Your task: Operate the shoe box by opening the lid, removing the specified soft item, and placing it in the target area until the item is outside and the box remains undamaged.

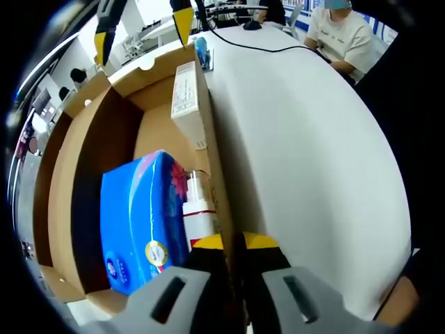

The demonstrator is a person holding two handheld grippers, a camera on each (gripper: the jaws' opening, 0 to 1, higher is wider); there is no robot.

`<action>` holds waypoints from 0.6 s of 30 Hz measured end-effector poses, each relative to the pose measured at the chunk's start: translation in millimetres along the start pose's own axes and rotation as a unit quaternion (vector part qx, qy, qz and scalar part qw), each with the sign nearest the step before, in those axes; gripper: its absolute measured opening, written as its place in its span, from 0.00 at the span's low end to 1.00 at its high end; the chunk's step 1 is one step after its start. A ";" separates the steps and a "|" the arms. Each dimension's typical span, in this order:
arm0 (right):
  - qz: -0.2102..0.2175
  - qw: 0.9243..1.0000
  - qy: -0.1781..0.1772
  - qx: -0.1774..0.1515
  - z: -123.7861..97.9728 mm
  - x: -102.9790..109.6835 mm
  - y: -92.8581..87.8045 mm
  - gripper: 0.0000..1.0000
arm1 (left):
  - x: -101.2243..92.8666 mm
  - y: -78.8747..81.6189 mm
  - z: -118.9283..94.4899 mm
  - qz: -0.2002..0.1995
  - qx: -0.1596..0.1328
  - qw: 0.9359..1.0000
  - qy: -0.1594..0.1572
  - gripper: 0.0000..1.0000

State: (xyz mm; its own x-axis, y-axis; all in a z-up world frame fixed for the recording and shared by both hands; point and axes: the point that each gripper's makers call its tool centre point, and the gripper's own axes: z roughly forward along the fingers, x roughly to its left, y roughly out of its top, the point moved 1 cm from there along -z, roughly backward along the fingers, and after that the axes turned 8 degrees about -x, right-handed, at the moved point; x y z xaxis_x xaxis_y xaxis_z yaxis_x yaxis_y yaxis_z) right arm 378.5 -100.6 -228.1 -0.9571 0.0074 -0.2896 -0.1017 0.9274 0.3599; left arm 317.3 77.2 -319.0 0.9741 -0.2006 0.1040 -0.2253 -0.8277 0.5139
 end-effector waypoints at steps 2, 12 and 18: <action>-0.002 1.000 0.008 0.006 3.4 3.4 -2.0 0.67 | -0.1 0.0 -0.1 -0.001 -0.001 1.000 0.000 0.04; -0.021 0.999 0.032 0.033 20.6 9.0 -12.9 0.66 | -0.1 0.2 0.0 0.000 -0.002 1.000 -0.001 0.04; -0.013 0.998 0.057 0.032 31.8 12.4 -12.4 0.64 | 0.0 0.2 -0.2 0.002 -0.003 1.000 -0.003 0.04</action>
State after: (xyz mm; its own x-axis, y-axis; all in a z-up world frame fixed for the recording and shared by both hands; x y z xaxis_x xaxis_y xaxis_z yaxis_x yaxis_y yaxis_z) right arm 376.5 -100.1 -264.4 -0.9796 -0.0563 -0.1931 -0.1127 0.9489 0.2949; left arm 317.2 77.1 -318.8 0.9733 -0.2059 0.1013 -0.2283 -0.8235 0.5193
